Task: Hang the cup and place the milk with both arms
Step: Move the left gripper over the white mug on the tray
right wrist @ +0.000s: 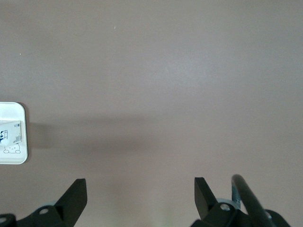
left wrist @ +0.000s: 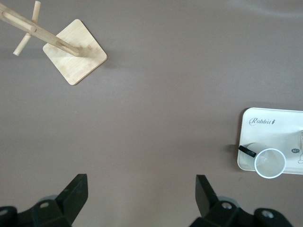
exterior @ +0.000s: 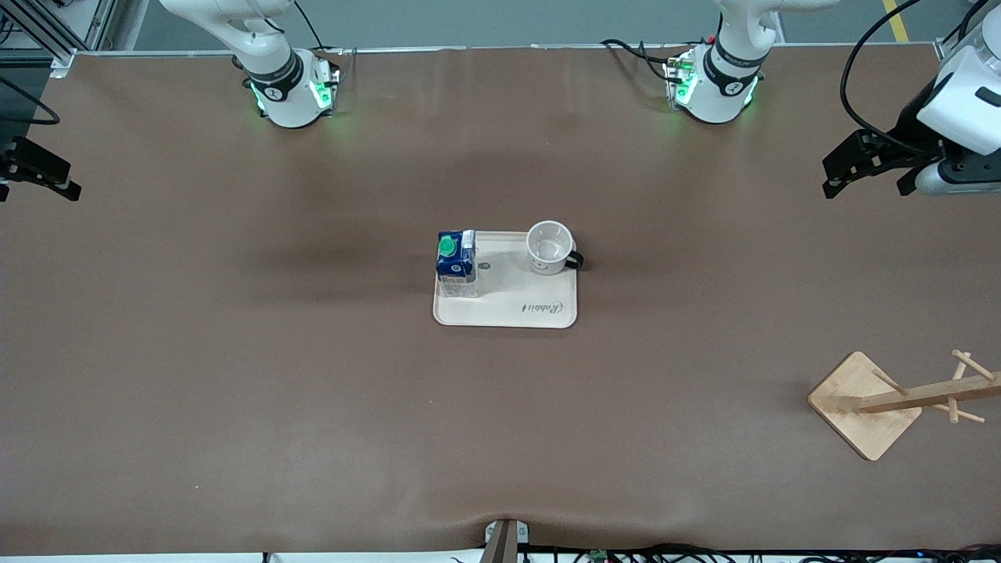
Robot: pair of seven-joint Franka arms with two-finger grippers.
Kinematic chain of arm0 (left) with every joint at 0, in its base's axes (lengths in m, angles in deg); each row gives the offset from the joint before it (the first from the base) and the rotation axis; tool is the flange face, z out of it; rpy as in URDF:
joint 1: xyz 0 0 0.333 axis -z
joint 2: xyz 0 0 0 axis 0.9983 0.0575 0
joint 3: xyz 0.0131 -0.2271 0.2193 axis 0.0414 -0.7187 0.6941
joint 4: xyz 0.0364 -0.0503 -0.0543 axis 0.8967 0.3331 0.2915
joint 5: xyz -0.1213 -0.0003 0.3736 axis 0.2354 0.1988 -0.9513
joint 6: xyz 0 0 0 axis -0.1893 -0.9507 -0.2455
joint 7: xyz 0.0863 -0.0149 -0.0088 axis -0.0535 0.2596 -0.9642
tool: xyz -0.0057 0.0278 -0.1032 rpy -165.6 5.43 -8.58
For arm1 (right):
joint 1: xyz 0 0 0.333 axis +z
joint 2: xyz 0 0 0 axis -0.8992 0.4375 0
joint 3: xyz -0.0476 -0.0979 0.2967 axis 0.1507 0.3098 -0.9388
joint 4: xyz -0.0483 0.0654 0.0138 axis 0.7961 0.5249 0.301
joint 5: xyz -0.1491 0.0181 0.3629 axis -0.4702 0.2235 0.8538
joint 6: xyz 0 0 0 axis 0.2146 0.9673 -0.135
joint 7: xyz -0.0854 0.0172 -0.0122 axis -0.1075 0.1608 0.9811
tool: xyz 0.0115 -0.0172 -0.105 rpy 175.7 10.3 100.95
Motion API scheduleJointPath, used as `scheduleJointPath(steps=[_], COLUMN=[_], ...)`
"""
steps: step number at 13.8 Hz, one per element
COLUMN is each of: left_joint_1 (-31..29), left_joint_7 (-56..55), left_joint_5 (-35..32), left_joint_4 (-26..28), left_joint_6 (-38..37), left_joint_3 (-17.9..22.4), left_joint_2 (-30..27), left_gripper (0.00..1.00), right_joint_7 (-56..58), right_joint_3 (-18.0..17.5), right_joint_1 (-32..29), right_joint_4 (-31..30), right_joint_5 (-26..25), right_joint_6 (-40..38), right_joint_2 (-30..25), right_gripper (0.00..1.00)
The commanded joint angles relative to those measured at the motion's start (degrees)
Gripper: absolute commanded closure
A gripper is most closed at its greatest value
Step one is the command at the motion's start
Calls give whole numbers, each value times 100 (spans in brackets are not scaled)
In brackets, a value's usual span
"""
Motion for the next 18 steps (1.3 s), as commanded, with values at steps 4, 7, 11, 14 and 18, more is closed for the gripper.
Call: scheduleJointPath(steps=[4,7,11,14,18], left_joint_1=[39,187,399,390,390], left_joint_7=[-83,-669,-2232,-3296,-4562], left_joint_5=[6,84,85,67,76], left_joint_4=[-233,-6,57,328,1119], left_joint_6=[-85,-112,-42,290,958], left_joint_3=[-50,-242,-839,-1375,-1947], left_joint_2=[174,210,499,728,737], left_gripper=[0,0,0,0,0], right_joint_7=[72,90,64,64,72], right_joint_3=[-58,-58,-58,-58,-58], right_joint_1=[-100,-109,-109,-118,-109], right_joint_4=[134,134,134,134,134], right_joint_5=[32,23,41,32,32], right_joint_6=[-25,-34,-34,-34,-34], right_joint_2=[89,98,98,212,344], right_gripper=[0,0,0,0,0])
